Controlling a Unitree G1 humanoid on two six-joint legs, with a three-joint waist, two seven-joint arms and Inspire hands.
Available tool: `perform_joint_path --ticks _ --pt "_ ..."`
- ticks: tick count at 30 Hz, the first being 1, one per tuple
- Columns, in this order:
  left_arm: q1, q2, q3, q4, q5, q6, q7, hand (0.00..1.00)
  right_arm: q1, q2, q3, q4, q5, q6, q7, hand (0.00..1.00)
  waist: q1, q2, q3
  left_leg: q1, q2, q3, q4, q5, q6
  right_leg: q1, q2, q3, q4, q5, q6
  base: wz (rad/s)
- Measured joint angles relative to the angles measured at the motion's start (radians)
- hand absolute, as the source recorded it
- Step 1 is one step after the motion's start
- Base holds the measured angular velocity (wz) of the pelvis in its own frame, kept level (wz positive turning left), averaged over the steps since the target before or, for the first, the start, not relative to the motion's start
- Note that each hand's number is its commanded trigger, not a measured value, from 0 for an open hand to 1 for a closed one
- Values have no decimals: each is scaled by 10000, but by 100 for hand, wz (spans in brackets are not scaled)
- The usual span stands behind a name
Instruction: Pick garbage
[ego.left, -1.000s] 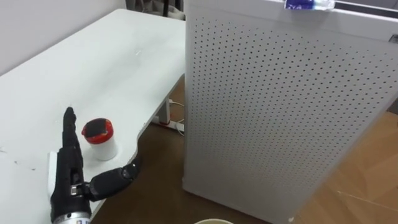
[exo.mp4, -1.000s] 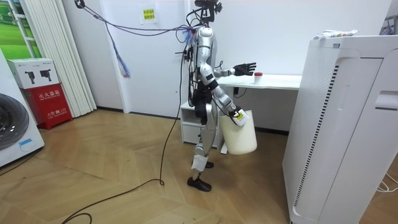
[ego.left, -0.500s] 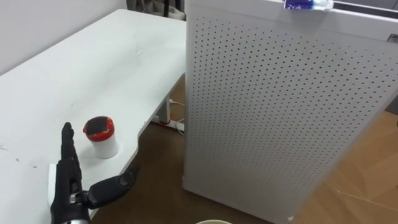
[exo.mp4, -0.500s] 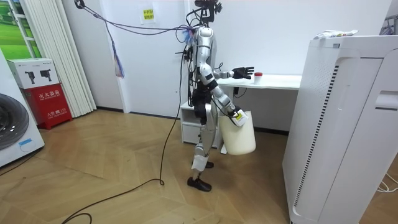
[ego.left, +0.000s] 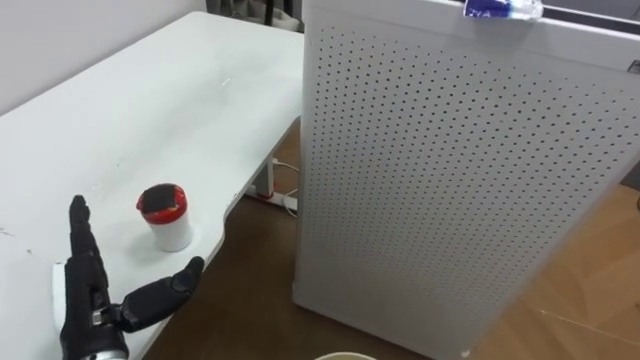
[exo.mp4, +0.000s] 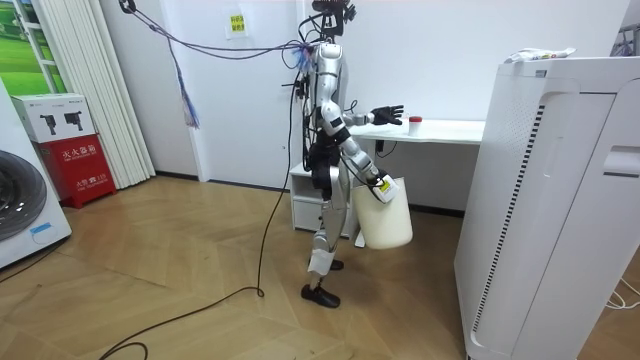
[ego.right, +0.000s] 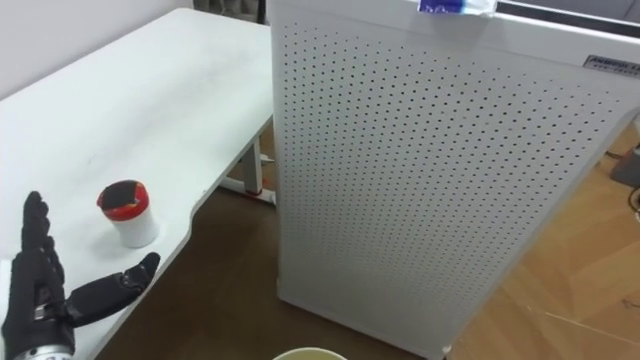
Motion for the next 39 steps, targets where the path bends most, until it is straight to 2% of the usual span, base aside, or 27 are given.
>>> perform_joint_path --ticks 6,13,23,26,32,39 --pt "-53 -19 148 3 -4 -5 346 0 78 12 12 17 -9 0 31 100 -8 34 1 203 9 84 -89 0 0 130 4 26 -1 0 0 -2" --pt "-273 -29 284 282 -11 -12 423 0 91 113 2 15 -395 1 -47 100 -249 30 10 269 12 74 -87 -1 1 208 6 9 -21 0 0 0" --pt "-1022 -27 276 764 -224 -23 353 0 87 358 9 10 -391 1 28 100 -486 127 74 275 6 52 -136 -1 0 217 9 27 -22 0 0 0" --pt "-1079 -35 178 1137 -225 -17 353 0 87 360 9 9 -391 6 60 100 -518 125 73 270 7 52 -110 -1 0 196 27 130 -24 0 0 -1" --pt "-1122 -47 63 1152 -237 -17 357 0 78 370 11 7 -390 8 86 100 -734 128 70 263 6 48 -112 0 1 210 32 129 -46 0 0 1" --pt "-1229 -47 -123 1484 -294 -14 358 0 82 353 12 5 -385 12 52 100 -767 174 41 271 4 51 -115 -1 0 273 49 134 -156 0 -1 0"
